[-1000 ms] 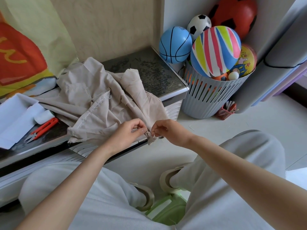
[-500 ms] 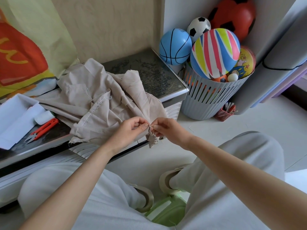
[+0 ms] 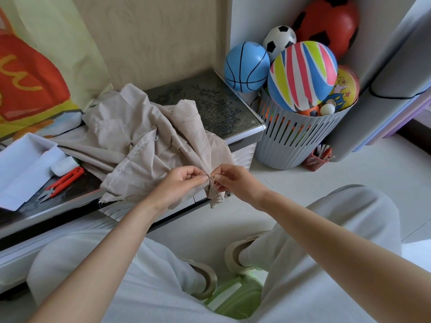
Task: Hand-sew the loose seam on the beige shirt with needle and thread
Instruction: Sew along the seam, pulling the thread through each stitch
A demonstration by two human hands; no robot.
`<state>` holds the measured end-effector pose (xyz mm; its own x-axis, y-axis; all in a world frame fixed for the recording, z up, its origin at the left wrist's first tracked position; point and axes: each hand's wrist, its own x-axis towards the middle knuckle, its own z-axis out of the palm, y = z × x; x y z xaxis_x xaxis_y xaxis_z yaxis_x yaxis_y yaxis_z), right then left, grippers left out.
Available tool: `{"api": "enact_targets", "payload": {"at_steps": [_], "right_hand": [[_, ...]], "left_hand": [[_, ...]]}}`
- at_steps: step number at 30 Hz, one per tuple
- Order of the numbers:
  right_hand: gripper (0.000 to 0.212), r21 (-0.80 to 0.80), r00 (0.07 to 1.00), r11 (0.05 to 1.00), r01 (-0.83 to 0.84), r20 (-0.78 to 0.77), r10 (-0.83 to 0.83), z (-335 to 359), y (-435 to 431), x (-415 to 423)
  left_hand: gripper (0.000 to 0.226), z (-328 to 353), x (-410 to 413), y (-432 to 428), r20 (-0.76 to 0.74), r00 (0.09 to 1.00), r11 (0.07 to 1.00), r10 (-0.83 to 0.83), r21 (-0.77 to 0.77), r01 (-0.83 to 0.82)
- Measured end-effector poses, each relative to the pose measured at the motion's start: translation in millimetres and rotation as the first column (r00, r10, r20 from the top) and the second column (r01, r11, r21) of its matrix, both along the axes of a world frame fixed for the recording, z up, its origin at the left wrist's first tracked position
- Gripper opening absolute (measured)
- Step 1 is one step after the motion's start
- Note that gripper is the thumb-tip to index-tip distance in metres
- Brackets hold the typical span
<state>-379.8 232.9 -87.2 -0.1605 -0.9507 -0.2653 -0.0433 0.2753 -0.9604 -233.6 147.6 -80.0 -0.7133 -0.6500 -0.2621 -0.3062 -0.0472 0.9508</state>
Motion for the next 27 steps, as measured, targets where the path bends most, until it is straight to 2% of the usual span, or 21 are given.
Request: {"api": "enact_targets", "payload": {"at_steps": [4, 6, 10, 17, 23, 27], "right_hand": [[0.01, 0.019, 0.998, 0.999, 0.038, -0.054, -0.037, -0.2, -1.0, -4.2], [0.011, 0.026, 0.996, 0.998, 0.051, -0.067, -0.049, -2.2, -1.5, -6.2], [0.024, 0.017, 0.994, 0.994, 0.111, 0.017, -0.111, -4.6, -2.8, -5.1], [0.013, -0.021, 0.993, 0.994, 0.106, 0.051, -0.105, 0.8, -6.4, 5.5], [0.005, -0.08, 0.955, 0.997, 0.003, -0.294, -0.026, 6.3, -4.2, 13.3], [0.011, -0.104, 0.923, 0.992, 0.066, -0.372, -0.1, 10.0, -5.1, 13.9]], "left_hand": [[0.01, 2.2, 1.0, 0.4, -0.019, 0.999, 0.999, 0.035, 0.025, -0.035], [0.013, 2.8, 1.6, 1.5, -0.025, 0.999, 0.998, 0.046, 0.035, -0.045], [0.011, 2.5, 0.0, 2.4, -0.023, 0.999, 0.999, 0.04, 0.037, -0.039], [0.011, 0.7, -3.2, 3.7, -0.016, 0.998, 0.996, 0.066, 0.057, -0.065], [0.014, 0.9, -6.8, 6.2, -0.022, 0.991, 0.988, 0.132, 0.08, -0.13], [0.017, 1.9, -8.8, 9.8, -0.021, 0.99, 0.986, 0.142, 0.097, -0.139]]}}
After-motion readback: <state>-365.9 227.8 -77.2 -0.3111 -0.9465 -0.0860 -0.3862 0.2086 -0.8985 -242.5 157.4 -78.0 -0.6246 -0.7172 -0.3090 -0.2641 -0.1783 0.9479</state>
